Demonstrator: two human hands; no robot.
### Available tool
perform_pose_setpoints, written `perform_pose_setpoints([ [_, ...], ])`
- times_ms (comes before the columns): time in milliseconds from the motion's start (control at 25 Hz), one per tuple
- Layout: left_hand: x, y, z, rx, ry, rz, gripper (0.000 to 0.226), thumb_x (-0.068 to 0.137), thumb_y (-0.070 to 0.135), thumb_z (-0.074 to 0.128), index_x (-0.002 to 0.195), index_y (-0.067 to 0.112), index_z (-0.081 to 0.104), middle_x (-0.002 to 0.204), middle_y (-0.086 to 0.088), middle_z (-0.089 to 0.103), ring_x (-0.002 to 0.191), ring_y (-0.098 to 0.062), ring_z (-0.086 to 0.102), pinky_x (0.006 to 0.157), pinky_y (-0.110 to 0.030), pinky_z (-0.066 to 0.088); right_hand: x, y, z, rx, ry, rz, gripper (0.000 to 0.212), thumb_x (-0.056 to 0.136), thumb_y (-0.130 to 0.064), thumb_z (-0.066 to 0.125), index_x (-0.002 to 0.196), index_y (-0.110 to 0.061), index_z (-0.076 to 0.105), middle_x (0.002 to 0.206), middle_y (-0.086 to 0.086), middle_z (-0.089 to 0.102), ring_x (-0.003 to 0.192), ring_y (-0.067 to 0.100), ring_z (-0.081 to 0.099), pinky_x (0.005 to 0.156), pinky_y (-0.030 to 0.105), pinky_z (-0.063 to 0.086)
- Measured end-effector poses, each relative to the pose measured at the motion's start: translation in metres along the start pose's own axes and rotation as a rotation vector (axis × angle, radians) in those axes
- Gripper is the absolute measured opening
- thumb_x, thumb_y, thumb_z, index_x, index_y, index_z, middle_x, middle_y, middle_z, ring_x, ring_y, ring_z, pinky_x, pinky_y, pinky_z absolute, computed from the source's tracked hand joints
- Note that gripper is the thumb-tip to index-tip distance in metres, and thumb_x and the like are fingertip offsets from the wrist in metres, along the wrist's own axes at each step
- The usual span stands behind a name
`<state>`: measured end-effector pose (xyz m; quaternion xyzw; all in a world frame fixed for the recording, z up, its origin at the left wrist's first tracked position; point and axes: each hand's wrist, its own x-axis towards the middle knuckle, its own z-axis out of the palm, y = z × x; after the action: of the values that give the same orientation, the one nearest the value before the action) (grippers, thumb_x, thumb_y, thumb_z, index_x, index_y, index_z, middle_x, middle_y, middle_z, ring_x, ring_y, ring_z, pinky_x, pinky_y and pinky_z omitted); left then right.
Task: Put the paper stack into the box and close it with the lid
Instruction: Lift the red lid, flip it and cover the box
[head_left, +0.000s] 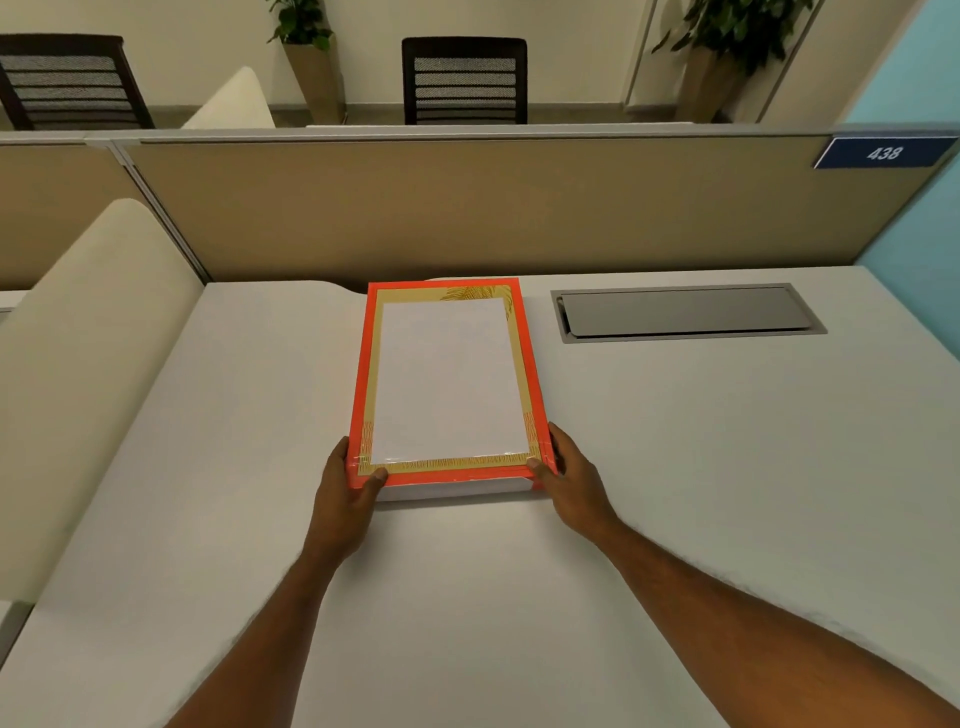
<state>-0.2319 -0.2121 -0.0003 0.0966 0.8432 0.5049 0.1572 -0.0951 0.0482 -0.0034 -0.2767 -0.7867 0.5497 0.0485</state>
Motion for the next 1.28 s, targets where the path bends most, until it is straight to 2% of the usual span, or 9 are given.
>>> perform_pose_setpoints([
  [200,0.02,-0.003,-0.01,-0.029,-0.001,-0.028,0.08,0.083,0.03,0.07,0.148,0.017,0.026,0.151,-0.009,0.04,0.132,-0.032,0.047,0.101,-0.051,0.047,0.014,0.003,-0.001,-0.085,0.088,-0.045,0.067,0.089,-0.033,0.064,0.146,-0.02,0.033,0.15,0.001,0.044,0.135,0.023,0.045,0.106,0.04,0.044],
  [360,0.065,0.018,-0.012,0.221,-0.012,0.085,0.079,0.084,0.039,0.068,0.148,0.016,0.029,0.155,-0.007,0.034,0.139,-0.029,0.038,0.112,-0.047,0.037,0.053,-0.019,-0.002,-0.268,0.123,-0.111,0.071,0.09,-0.038,0.061,0.15,-0.019,0.027,0.157,0.0,0.032,0.141,0.021,0.037,0.111,0.038,0.038],
  [520,0.114,0.042,-0.002,0.453,-0.099,0.157,0.074,0.087,0.047,0.06,0.147,0.014,0.033,0.159,-0.006,0.027,0.144,-0.029,0.031,0.116,-0.048,0.032,0.107,-0.04,-0.004,-0.453,0.006,-0.099,0.071,0.092,-0.044,0.055,0.15,-0.017,0.027,0.161,0.002,0.023,0.147,0.022,0.026,0.118,0.039,0.03],
  [640,0.145,0.052,0.002,0.518,-0.158,0.129,0.074,0.09,0.051,0.053,0.149,0.013,0.029,0.161,-0.006,0.022,0.147,-0.03,0.025,0.117,-0.049,0.027,0.144,-0.05,-0.008,-0.499,-0.04,-0.077,0.072,0.09,-0.046,0.057,0.149,-0.015,0.03,0.161,0.003,0.022,0.147,0.024,0.026,0.118,0.041,0.031],
  [800,0.179,0.052,0.004,0.573,-0.183,0.145,0.071,0.094,0.052,0.044,0.151,0.013,0.025,0.162,-0.005,0.019,0.148,-0.029,0.021,0.119,-0.049,0.023,0.181,-0.056,-0.013,-0.541,-0.059,-0.066,0.075,0.091,-0.047,0.055,0.152,-0.017,0.024,0.163,0.001,0.016,0.148,0.025,0.025,0.116,0.042,0.031],
  [1080,0.196,0.043,0.0,0.677,-0.151,0.197,0.067,0.095,0.052,0.04,0.15,0.015,0.029,0.161,-0.004,0.024,0.148,-0.03,0.021,0.118,-0.053,0.025,0.193,-0.05,-0.01,-0.595,-0.048,-0.077,0.075,0.092,-0.052,0.048,0.153,-0.024,0.015,0.164,-0.004,0.011,0.145,0.029,0.032,0.113,0.046,0.035],
  [1160,0.194,0.042,0.001,0.689,-0.162,0.198,0.07,0.094,0.053,0.041,0.151,0.015,0.025,0.162,-0.004,0.021,0.148,-0.029,0.02,0.117,-0.054,0.026,0.192,-0.049,-0.008,-0.612,-0.059,-0.081,0.076,0.093,-0.053,0.047,0.154,-0.025,0.012,0.165,-0.004,0.007,0.146,0.029,0.029,0.114,0.047,0.033],
  [1280,0.188,0.04,0.003,0.744,-0.186,0.196,0.077,0.092,0.058,0.038,0.152,0.016,0.019,0.163,-0.003,0.014,0.149,-0.028,0.017,0.117,-0.053,0.027,0.188,-0.052,-0.009,-0.687,-0.098,-0.095,0.079,0.092,-0.054,0.046,0.154,-0.02,0.011,0.165,-0.001,0.003,0.15,0.028,0.017,0.12,0.049,0.023],
])
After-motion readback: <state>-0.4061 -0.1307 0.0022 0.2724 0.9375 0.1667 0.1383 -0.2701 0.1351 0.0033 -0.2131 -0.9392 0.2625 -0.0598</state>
